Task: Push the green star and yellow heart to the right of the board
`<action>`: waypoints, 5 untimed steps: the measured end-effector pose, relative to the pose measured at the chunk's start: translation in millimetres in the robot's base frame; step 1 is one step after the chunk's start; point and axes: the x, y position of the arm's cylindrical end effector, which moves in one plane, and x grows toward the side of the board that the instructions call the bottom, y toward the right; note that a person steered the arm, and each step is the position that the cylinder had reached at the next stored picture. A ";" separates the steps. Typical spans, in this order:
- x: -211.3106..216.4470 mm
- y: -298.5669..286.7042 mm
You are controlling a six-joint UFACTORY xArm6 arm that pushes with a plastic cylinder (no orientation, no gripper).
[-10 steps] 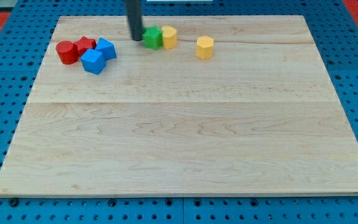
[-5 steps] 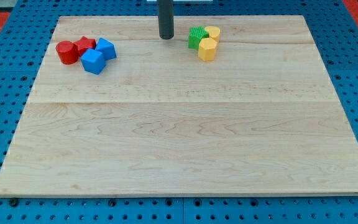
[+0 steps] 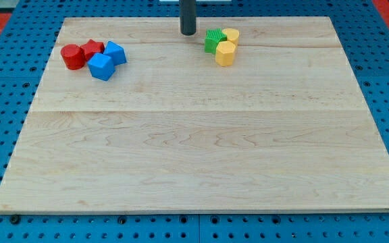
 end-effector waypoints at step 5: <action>-4.9 3.2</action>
